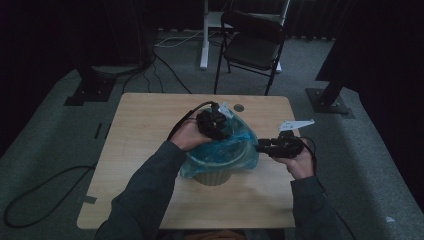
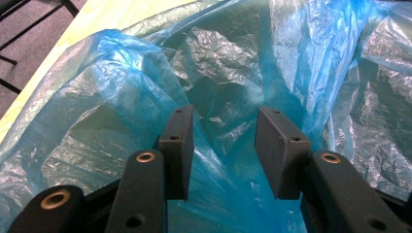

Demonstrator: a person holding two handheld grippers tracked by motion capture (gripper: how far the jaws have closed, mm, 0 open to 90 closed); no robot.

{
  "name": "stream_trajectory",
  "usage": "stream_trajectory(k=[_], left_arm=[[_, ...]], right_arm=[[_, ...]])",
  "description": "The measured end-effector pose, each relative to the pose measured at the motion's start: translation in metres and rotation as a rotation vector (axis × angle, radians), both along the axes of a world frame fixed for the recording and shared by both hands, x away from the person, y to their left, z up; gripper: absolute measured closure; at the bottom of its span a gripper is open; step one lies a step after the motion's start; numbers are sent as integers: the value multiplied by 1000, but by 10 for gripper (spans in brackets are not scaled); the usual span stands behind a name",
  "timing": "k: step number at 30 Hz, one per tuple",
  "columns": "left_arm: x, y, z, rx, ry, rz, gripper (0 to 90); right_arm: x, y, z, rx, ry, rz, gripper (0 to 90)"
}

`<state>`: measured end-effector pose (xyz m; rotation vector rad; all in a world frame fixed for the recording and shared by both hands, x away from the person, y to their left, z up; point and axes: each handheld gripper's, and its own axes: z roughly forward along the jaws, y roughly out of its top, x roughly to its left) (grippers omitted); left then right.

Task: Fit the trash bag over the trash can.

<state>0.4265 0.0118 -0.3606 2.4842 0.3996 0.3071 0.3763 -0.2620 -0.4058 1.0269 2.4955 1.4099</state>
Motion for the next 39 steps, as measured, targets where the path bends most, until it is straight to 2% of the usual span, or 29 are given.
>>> stream_trajectory(k=[6,34,39], left_arm=[[0,-2,-1,20,-1,-1,589],[1,-6,-5,59,1,-6,587],[0,-7,-7,82,-2,-5,587]], right_arm=[[0,0,0,-1,1,2,602],[0,0,0,-2,-1,5,601],[0,0,0,-3,-1,7,601]])
